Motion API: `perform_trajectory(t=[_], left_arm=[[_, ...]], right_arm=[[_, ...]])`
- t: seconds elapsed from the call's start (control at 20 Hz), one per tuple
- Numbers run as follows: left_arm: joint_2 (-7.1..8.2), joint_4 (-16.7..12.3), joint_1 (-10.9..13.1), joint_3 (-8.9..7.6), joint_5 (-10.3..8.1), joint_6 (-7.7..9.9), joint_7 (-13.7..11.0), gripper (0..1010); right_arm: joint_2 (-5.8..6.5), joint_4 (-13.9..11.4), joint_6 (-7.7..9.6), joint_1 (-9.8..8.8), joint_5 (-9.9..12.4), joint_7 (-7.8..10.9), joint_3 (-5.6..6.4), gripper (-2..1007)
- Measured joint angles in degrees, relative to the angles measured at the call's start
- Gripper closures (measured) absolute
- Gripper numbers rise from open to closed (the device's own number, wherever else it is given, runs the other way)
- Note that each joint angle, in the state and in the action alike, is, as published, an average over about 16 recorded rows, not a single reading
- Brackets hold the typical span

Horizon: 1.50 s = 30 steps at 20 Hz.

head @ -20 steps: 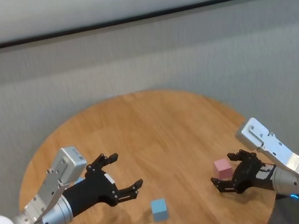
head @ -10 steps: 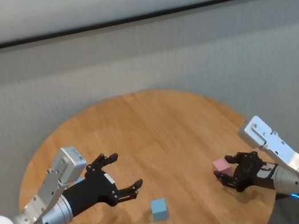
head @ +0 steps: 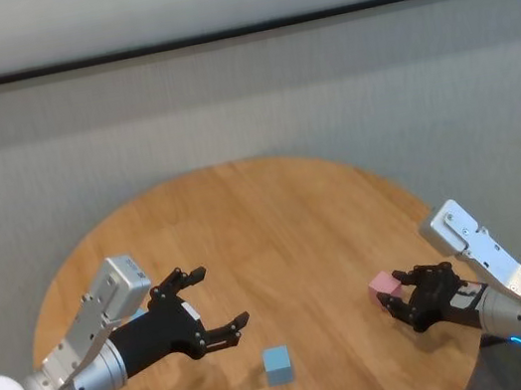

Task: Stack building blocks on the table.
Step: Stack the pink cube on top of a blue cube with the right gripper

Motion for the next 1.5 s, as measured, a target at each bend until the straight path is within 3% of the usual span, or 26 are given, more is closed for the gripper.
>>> perform_trajectory(t=[0.4,0.65,1.05,1.5], left_arm=[[0.0,0.0,0.0,0.0,0.0,0.0,0.0,8],[0.0,0.0,0.0,0.0,0.0,0.0,0.0,8],[0.0,0.0,0.0,0.0,0.0,0.0,0.0,8],[0.0,0.0,0.0,0.0,0.0,0.0,0.0,8]], right_arm=[[0.72,-2.09,-0.59,-0.31,-0.61,-0.15,0.02,635],[1.07,-3.84,-1.44,0.01,-1.18,0.72,-0.56,635],[0.21,-4.82,-3.78,2.13,-1.24,4.02,-3.12,635],[-1.75,-4.09,-6.17,4.13,1.04,7.4,-6.06,635]])
